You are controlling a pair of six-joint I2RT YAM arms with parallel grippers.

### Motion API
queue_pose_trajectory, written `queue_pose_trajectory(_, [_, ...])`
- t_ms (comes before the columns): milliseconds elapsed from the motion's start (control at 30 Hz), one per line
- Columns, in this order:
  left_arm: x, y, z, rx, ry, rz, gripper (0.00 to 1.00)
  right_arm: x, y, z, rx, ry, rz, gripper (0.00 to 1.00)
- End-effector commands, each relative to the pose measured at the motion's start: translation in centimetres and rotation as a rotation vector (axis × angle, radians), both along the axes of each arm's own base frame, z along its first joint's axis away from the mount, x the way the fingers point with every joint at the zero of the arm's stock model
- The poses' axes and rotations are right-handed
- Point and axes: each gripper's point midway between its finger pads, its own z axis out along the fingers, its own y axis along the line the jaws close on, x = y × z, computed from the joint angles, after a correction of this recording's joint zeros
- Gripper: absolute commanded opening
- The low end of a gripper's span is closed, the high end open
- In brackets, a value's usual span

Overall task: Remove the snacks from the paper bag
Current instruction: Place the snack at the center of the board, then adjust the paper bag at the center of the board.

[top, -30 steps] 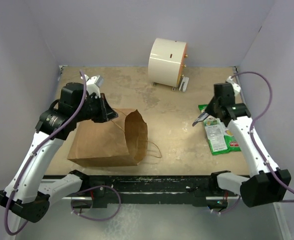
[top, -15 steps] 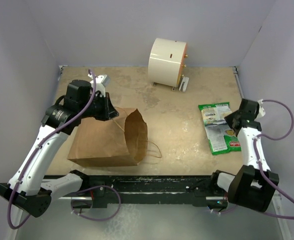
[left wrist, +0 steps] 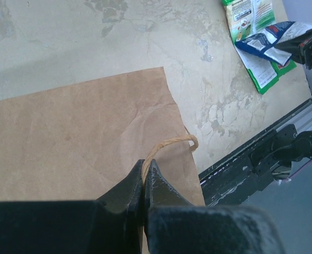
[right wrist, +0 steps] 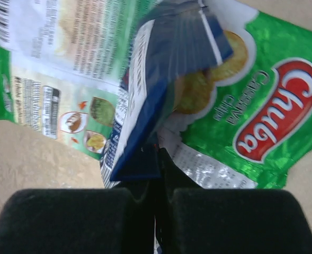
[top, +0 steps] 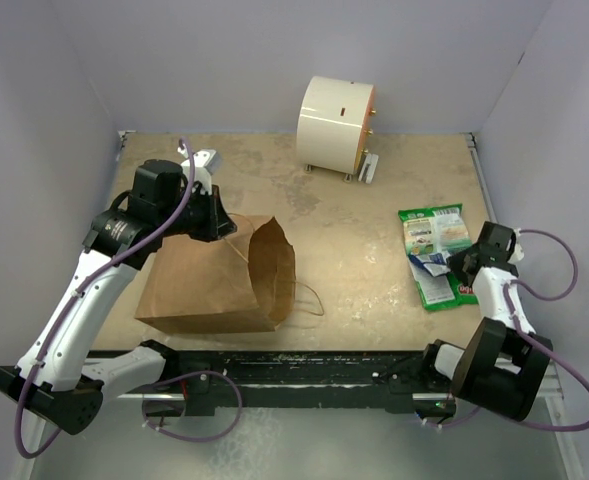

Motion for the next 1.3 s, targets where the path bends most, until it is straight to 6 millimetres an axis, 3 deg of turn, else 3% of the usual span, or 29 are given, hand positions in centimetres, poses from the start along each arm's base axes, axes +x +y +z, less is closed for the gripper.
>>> queue_pose_trajectory(0, [0.6,0.2,1.6,0.002,-0.077,0.004,0.00,-2.5,-0.6,-1.4,0.011,0.085,-0.084,0.02])
queue_pose_trajectory(133, [0.7,0.4,1.7,0.009,-0.077,0.018,0.00,-4.2,-2.0,-1.9,-0.049,0.168,-0.158,0.11])
queue_pose_trajectory(200, [0.7,0.5,1.8,0.009,-0.078,0.022,0.00,-4.5,-2.3,-2.0,-0.069,0.180,-0.167,0.23])
queue_pose_trajectory(400, [0.9,1.0,1.9,0.027,-0.085,0.050,0.00,-5.7,-0.8,-3.3,-0.002,0.195,-0.179,0.38])
queue_pose_trajectory(500, [1.0,1.3,1.9,0.041,-0.089,0.061,0.00,-7.8,-1.5,-2.8,-0.041,0.270,-0.256,0.58])
queue_pose_trajectory(600, [0.9,1.5,2.1,0.045,-0.089,0.071,0.00,-8.7,-1.4,-1.3,-0.016,0.330,-0.320,0.73])
queue_pose_trajectory(700, [0.8,1.5,2.3,0.034,-0.085,0.081,0.00,-8.1,-2.3,1.7,-0.070,0.341,-0.276,0.76])
queue_pose_trajectory(767, [0.7,1.5,2.4,0.022,-0.080,0.085,0.00,-6.5,-3.4,4.4,-0.170,0.303,-0.190,0.76])
queue_pose_trajectory(867, [0.6,1.2,2.5,0.003,-0.069,0.090,0.00,-1.7,-2.1,8.6,-0.274,0.154,0.049,0.76])
queue_pose_trajectory(933, [0.6,1.3,2.7,-0.001,-0.068,0.098,0.00,2.5,1.8,10.5,-0.290,0.007,0.332,0.75])
queue_pose_trajectory(967, [0.7,1.4,2.7,-0.001,-0.066,0.108,0.00,4.2,4.9,11.1,-0.271,-0.068,0.491,0.75])
queue_pose_trajectory(1033, [0.7,1.5,2.8,-0.004,-0.061,0.120,0.00,5.9,11.7,11.3,-0.194,-0.172,0.783,0.75])
queue_pose_trajectory(1133, [0.7,1.4,2.8,-0.017,-0.047,0.137,0.00,5.8,21.5,11.0,-0.022,-0.305,1.119,0.76])
queue_pose_trajectory(1267, [0.5,1.4,2.7,-0.040,-0.016,0.168,0.00,3.2,32.0,10.6,0.127,-0.392,1.400,0.76])
